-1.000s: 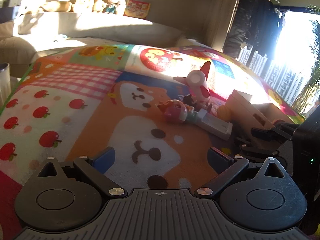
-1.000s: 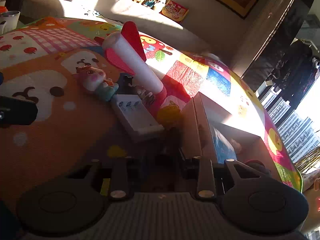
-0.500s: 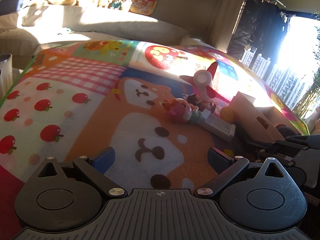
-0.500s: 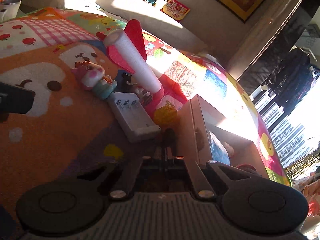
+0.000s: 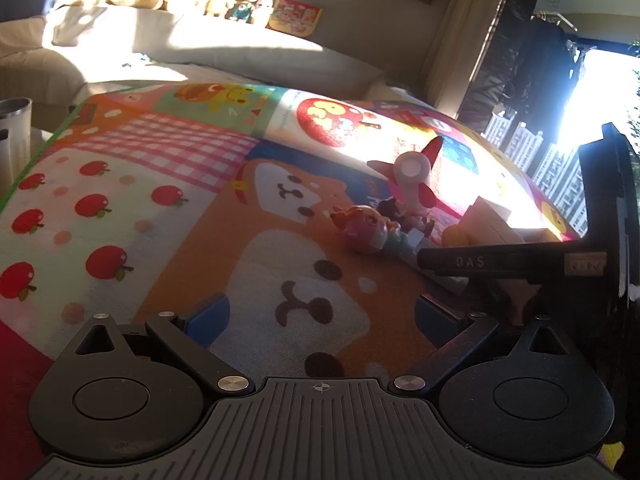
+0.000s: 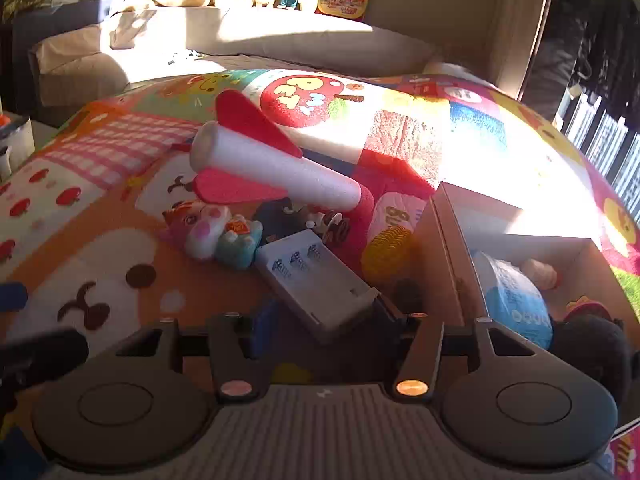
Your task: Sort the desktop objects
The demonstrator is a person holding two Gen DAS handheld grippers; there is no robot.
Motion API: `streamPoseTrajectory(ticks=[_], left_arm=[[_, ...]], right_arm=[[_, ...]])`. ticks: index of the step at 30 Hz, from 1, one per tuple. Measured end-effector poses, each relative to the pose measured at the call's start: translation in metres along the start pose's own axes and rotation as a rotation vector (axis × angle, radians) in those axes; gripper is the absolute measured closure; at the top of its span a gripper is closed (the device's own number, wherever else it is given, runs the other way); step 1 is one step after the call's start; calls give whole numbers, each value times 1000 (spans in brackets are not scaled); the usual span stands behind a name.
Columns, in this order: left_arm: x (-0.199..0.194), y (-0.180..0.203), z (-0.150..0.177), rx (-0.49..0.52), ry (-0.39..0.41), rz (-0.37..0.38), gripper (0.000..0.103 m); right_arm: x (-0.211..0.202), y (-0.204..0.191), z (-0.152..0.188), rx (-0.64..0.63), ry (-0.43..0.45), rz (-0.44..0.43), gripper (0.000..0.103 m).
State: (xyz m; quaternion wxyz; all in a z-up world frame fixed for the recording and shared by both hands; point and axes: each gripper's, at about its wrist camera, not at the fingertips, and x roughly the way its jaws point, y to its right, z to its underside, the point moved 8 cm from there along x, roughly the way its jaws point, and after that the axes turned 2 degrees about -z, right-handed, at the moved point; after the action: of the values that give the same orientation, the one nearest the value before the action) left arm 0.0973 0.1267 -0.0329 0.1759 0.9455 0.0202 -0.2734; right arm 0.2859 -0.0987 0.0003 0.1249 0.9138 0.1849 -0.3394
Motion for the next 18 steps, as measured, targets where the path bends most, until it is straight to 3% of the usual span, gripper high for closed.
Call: streamPoseTrajectory(ticks=[3,8,10,12,18], left_arm=[[0,-1,0,-10,-1,13,1],[-1,-2,0,-30,2,27,1],[-1,-4,0,-43,4,26,1],[-1,-7,-1,-61,5,26,1],[0,-9,-1,-76,-2,26,1]], right_arm=[[18,-4,-13,-31,-33,-29,34],[39,-5,-18,-41,-100,-67,31],[38,-5,-18,-15,-135,-108,38],[31,-6,-13,13,-161,-165,54],[-17,-15,24,-26,-168,-249,56]])
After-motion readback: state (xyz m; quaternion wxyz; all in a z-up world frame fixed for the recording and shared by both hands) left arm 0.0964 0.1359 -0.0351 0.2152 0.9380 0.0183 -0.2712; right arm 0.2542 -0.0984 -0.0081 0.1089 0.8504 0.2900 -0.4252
